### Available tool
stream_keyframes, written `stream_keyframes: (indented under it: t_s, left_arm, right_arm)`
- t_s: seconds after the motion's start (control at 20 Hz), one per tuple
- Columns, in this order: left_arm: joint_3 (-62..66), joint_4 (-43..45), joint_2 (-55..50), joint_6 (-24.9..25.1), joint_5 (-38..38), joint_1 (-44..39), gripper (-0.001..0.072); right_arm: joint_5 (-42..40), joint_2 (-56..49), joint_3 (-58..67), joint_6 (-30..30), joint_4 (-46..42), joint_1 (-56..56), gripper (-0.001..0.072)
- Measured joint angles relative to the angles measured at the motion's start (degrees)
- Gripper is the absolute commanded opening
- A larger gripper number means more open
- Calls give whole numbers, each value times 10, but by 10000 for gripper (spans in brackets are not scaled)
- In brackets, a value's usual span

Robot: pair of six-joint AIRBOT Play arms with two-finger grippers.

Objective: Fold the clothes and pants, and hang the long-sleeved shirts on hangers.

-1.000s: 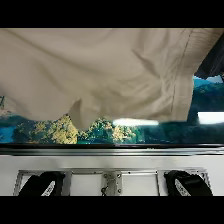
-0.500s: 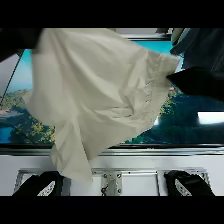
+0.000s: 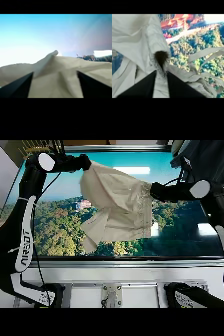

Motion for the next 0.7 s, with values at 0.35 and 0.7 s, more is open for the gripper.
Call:
stream_keyframes:
  t_s: [0.35,0.7]
  left_arm:
    - [-84,3,27,-26,-167,78,682]
    - [-494,-90,125,-44,-87,106,681]
  right_arm:
    - [-54,4,-2,-24,-11,-3,627]
    - [-16,87,-2,-47,-13,-3,627]
